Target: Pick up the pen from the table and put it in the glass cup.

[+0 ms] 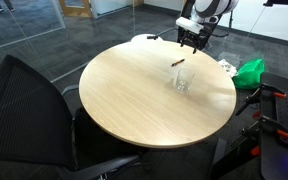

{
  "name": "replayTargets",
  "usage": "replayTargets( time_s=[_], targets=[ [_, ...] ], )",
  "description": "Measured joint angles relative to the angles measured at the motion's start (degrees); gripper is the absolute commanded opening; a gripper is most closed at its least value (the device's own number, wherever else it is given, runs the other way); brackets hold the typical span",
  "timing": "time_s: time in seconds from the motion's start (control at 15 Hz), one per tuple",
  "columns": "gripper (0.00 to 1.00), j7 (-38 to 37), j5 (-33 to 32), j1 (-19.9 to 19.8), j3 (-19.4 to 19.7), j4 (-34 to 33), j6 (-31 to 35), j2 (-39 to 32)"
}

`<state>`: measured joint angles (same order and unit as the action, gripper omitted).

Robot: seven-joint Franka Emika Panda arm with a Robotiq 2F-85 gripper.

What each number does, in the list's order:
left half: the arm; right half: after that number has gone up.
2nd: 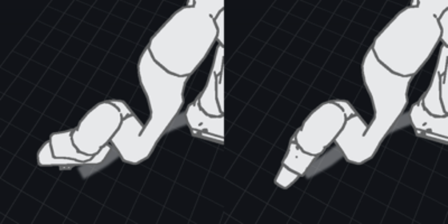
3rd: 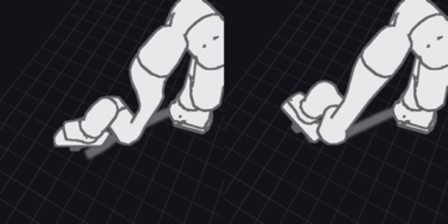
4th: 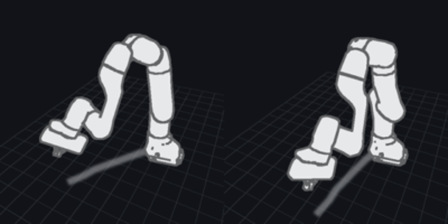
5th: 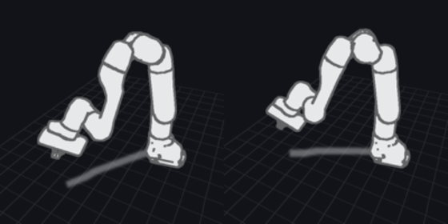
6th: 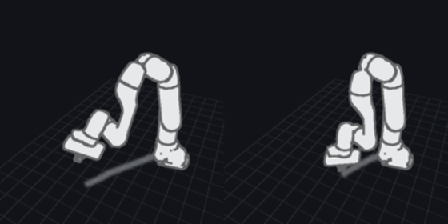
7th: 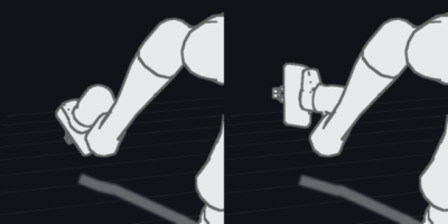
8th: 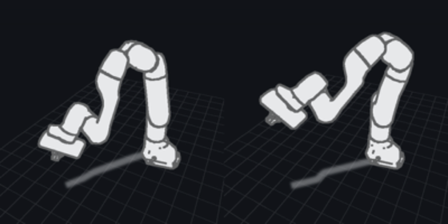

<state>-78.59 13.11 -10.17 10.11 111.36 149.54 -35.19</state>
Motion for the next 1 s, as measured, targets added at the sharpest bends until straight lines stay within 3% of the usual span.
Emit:
replayTargets(
  time_s=[1.0],
  targets=[
    [1.0, -1.9, 0.0, 0.1, 2.6, -18.0, -4.9, -16.8]
  ],
)
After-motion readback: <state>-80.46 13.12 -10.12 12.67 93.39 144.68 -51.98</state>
